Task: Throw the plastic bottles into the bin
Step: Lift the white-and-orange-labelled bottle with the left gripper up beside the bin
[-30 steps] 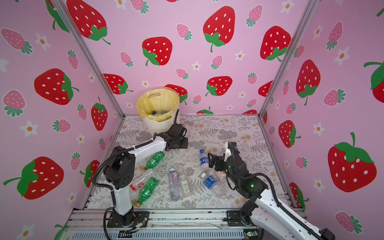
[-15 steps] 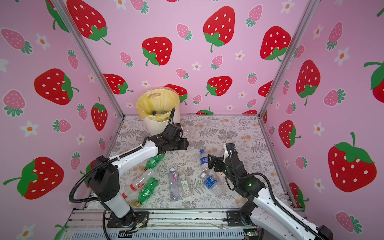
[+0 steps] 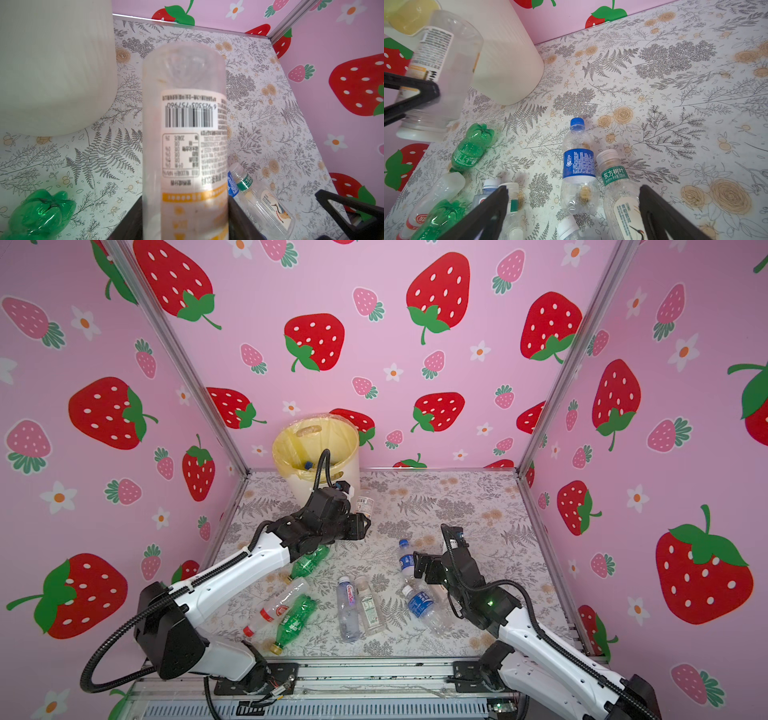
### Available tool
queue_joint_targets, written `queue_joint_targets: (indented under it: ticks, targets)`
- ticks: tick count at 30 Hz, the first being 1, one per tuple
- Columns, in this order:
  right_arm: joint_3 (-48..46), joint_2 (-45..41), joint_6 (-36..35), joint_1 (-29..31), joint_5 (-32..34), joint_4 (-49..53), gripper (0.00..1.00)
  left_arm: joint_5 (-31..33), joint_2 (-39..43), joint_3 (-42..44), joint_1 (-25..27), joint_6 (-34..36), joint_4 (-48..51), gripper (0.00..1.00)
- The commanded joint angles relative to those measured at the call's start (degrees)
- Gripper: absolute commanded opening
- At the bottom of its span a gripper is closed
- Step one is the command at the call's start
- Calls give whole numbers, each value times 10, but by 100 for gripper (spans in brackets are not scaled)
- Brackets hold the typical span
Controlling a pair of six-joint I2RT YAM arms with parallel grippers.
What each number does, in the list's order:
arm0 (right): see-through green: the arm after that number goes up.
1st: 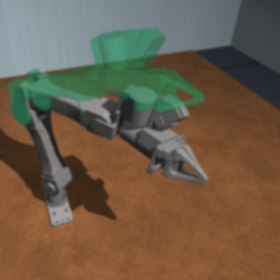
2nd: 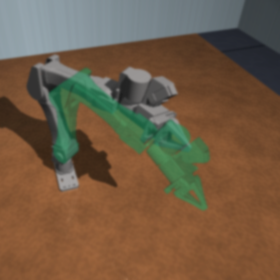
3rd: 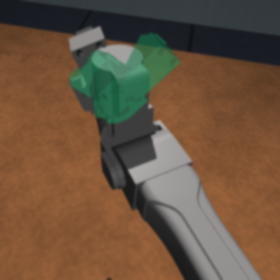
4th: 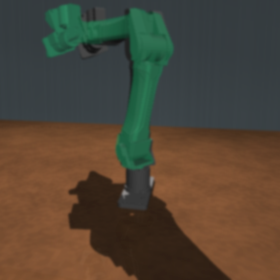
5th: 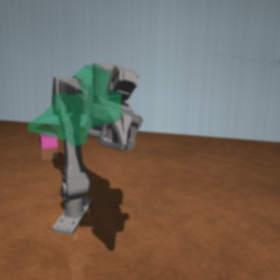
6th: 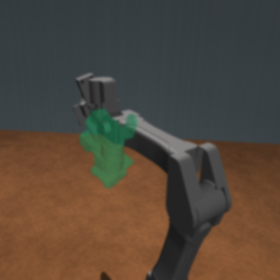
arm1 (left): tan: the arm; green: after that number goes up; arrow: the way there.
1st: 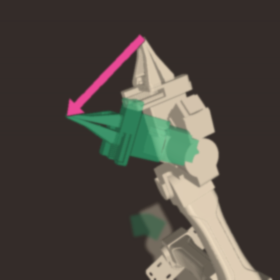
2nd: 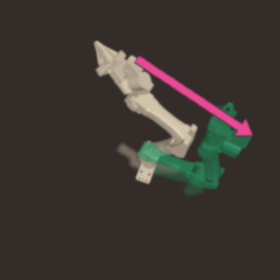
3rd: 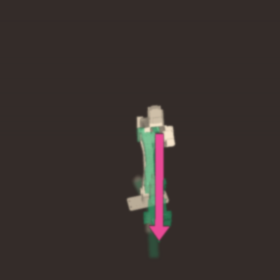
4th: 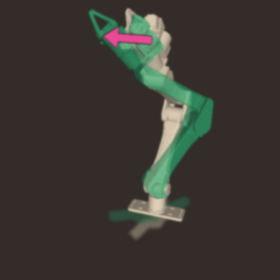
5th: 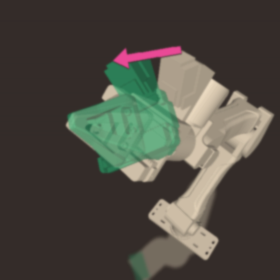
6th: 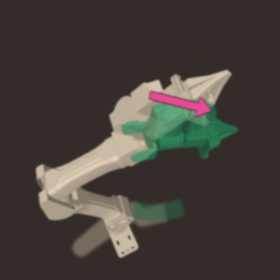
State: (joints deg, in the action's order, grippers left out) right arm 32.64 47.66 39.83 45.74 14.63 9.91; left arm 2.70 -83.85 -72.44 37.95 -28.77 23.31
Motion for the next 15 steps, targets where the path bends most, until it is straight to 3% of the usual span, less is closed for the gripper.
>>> queue_joint_targets:
  ticks: [1, 10, 15]
  targets:
    - [20, 10, -5, 1, 7, -2, 99, 21, 28, -1, 3, -4, 26, 41]
    - [23, 30, -1, 0, 2, -4, 99, 53, 112, -16, 3, 18, 72, 42]
    - [30, 41, -5, 0, -2, -6, 99, 122, 156, -24, 3, 37, 105, 42]
